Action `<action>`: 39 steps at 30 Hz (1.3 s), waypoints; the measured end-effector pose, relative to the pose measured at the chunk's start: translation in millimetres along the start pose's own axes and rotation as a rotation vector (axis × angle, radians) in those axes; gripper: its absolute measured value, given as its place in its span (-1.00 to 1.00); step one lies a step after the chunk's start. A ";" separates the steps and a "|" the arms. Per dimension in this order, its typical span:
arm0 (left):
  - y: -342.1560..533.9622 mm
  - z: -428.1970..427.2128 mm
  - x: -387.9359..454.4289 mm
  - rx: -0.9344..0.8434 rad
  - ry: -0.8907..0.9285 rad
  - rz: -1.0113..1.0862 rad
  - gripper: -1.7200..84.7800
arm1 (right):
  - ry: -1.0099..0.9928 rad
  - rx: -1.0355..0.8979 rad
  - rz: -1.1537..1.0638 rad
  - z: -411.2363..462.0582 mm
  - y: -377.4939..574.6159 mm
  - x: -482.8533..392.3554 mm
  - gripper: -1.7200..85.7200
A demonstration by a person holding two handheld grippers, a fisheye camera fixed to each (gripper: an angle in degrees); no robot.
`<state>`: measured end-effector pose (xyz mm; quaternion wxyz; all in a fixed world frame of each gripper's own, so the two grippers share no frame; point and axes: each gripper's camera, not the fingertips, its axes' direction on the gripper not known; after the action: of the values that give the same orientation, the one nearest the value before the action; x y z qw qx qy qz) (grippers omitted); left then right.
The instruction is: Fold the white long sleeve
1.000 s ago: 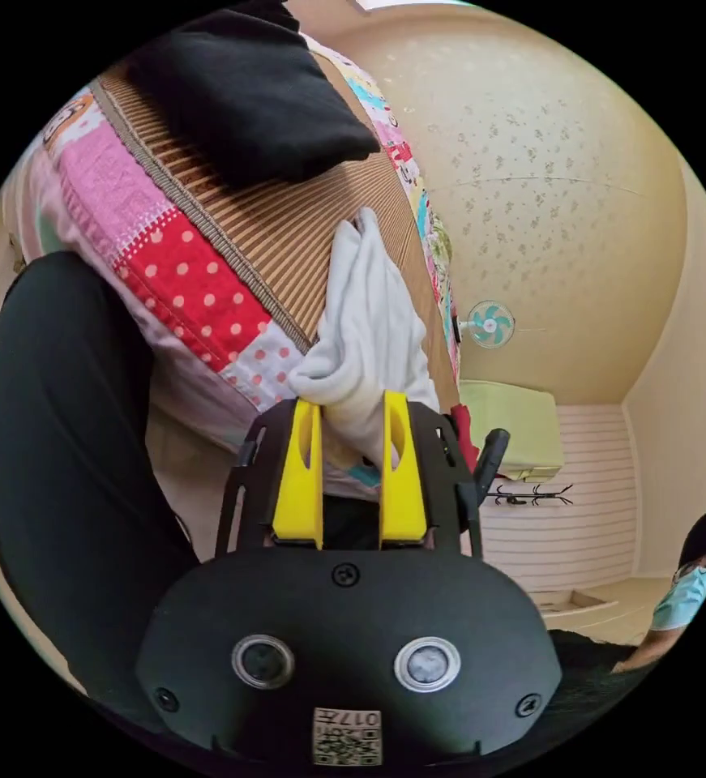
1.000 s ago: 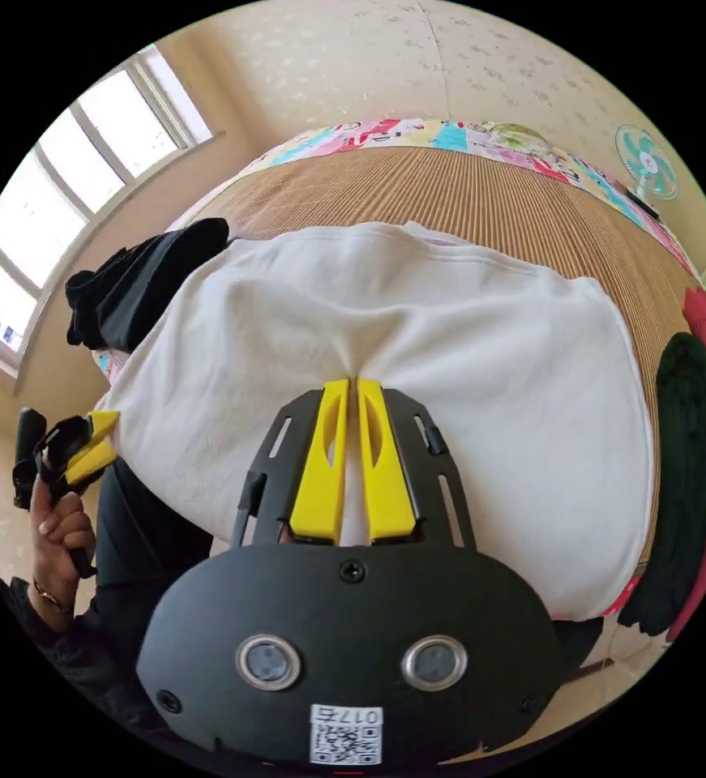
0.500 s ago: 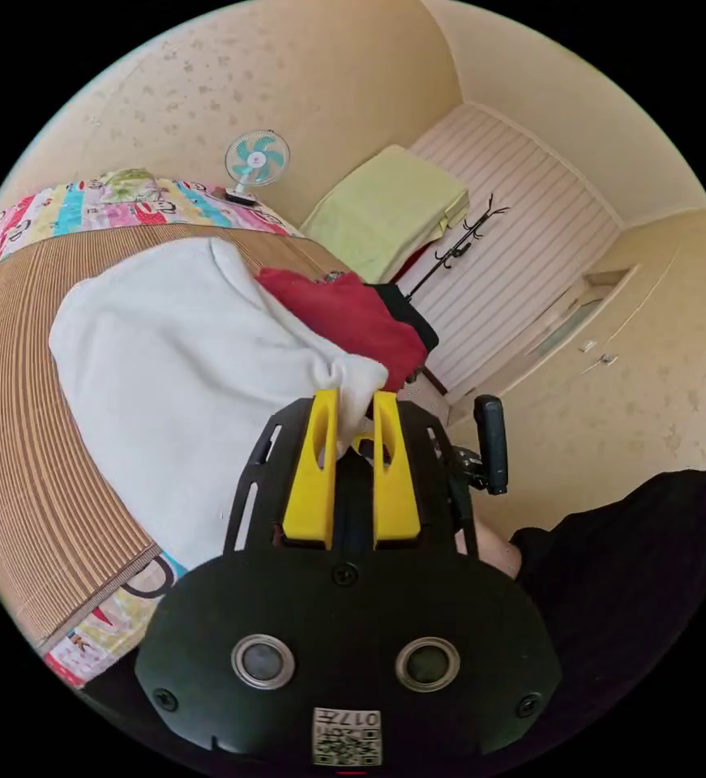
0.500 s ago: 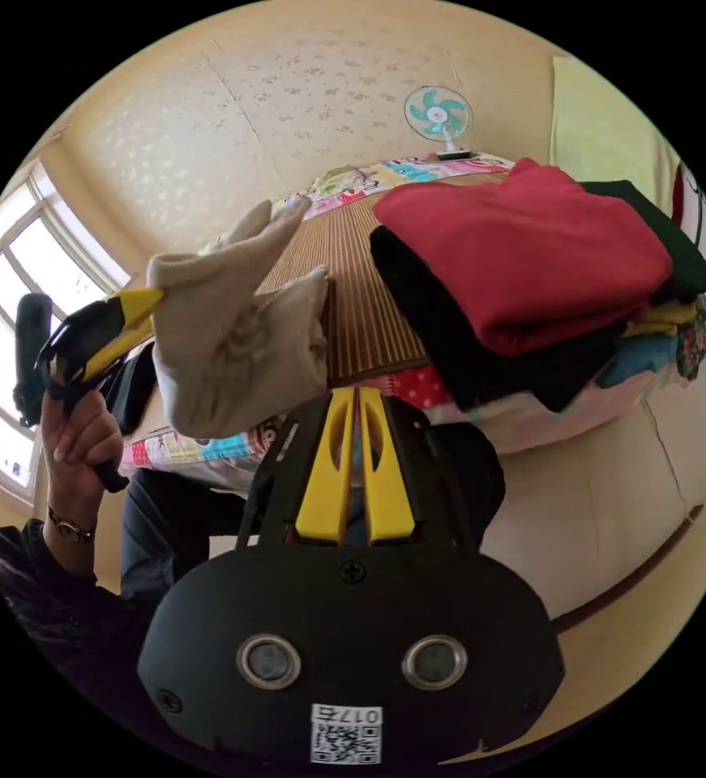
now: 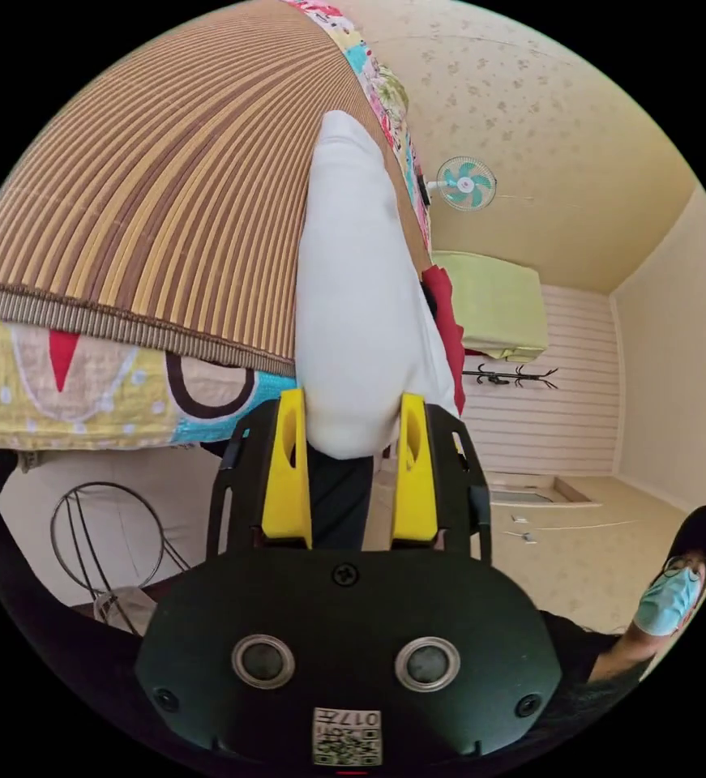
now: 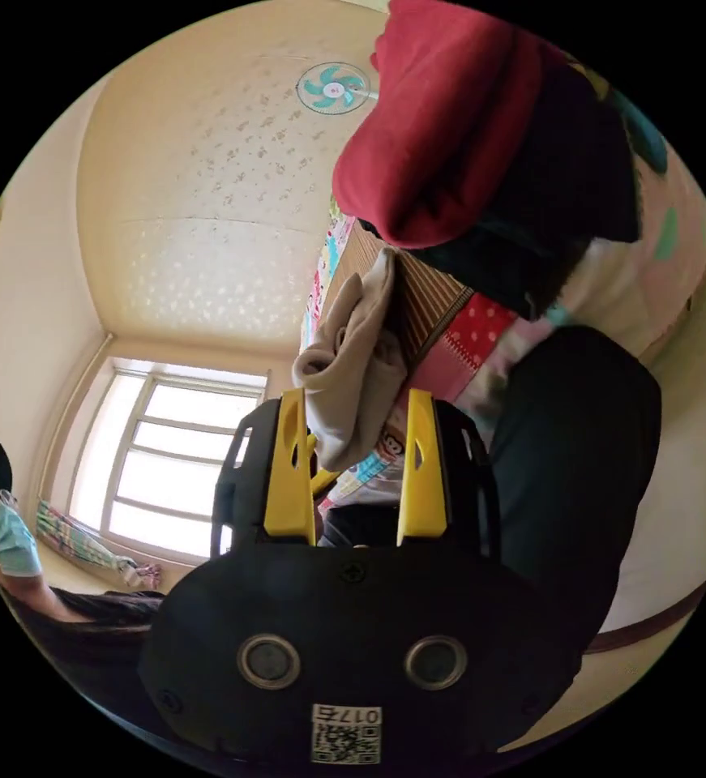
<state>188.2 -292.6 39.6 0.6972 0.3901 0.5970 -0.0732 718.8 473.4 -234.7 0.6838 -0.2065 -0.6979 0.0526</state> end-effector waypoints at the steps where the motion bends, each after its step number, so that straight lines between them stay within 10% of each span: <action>1: -1.5 1.4 -1.8 -0.029 0.018 0.000 -0.63 | -0.070 -0.017 0.054 -7.5 -0.2 9.1 -0.48; 11: 51.5 -22.8 45.7 -0.192 0.167 0.110 -0.72 | -0.335 -0.354 0.083 63.8 -11.8 17.9 -0.39; 18: 131.7 -194.0 91.3 0.172 -0.086 0.571 -0.72 | -0.545 -0.422 -0.240 164.0 -21.7 -103.6 -0.49; 24: 220.2 -297.5 60.0 0.501 -0.301 0.461 -0.69 | -0.760 -0.435 -0.386 314.6 25.4 -237.3 -0.55; 32: 275.4 -331.1 18.0 0.681 -0.458 0.258 -0.70 | -0.095 -0.806 -0.422 512.3 183.3 -214.3 -0.68; 39: 234.5 -276.8 27.4 0.561 -0.635 0.334 -0.71 | 0.016 -0.971 -0.490 396.1 196.1 -100.5 -0.75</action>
<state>114.3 52.8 126.9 0.7154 0.6130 0.2396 -0.2344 372.5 698.2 -421.7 0.5073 -0.3301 -0.6645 -0.4383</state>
